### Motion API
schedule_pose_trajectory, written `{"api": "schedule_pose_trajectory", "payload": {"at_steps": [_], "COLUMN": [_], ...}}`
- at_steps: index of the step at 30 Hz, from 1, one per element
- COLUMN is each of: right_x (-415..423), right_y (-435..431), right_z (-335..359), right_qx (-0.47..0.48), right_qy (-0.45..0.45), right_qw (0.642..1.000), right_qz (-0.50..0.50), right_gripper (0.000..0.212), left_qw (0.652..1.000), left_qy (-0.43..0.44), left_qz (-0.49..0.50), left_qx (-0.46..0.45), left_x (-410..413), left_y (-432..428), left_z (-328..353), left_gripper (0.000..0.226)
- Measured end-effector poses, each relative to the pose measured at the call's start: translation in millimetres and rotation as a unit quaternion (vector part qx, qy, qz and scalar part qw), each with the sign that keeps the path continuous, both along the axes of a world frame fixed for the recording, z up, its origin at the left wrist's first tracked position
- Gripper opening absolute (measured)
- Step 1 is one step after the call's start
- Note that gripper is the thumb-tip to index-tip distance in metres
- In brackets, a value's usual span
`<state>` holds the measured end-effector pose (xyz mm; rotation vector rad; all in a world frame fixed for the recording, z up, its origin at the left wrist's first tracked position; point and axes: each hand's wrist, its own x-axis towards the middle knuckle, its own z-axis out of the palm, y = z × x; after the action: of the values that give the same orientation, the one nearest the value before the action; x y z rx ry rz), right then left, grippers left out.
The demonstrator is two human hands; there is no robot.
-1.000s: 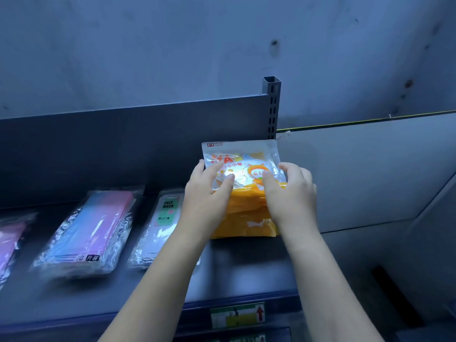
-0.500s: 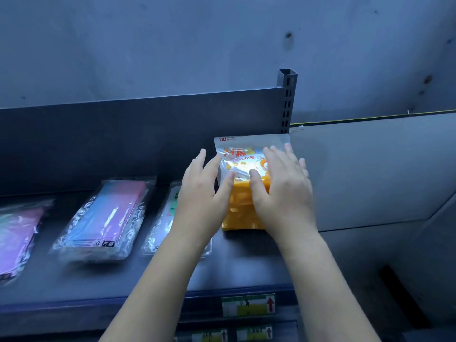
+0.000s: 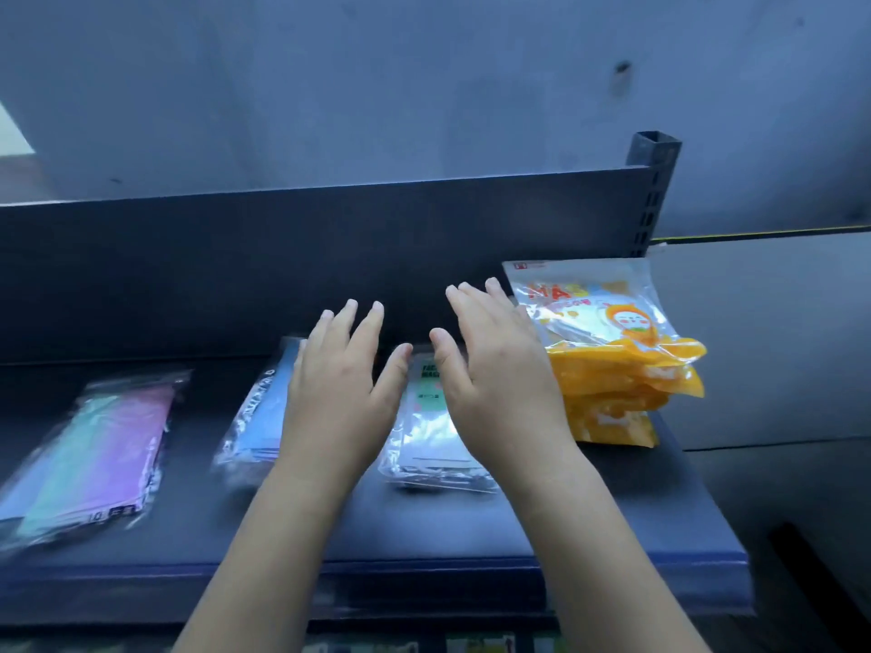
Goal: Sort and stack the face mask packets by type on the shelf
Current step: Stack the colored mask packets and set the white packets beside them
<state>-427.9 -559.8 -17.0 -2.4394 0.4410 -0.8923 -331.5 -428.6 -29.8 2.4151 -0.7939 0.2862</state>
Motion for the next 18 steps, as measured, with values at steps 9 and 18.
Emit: {"api": "schedule_pose_trajectory", "payload": {"at_steps": [9, 18], "right_x": [77, 138], "right_y": [138, 285], "right_z": [-20, -42], "right_qx": [0.045, 0.138], "right_qy": [0.075, 0.121], "right_qw": [0.995, 0.979], "right_qz": [0.039, 0.085], "right_gripper": [0.054, 0.051], "left_qw": [0.997, 0.987], "left_qy": [0.074, 0.126], "left_qz": [0.037, 0.098], "left_qx": [0.007, 0.033], "left_x": [72, 141], "left_y": [150, 296], "left_z": [-15, -44], "left_gripper": [0.064, 0.063]}}
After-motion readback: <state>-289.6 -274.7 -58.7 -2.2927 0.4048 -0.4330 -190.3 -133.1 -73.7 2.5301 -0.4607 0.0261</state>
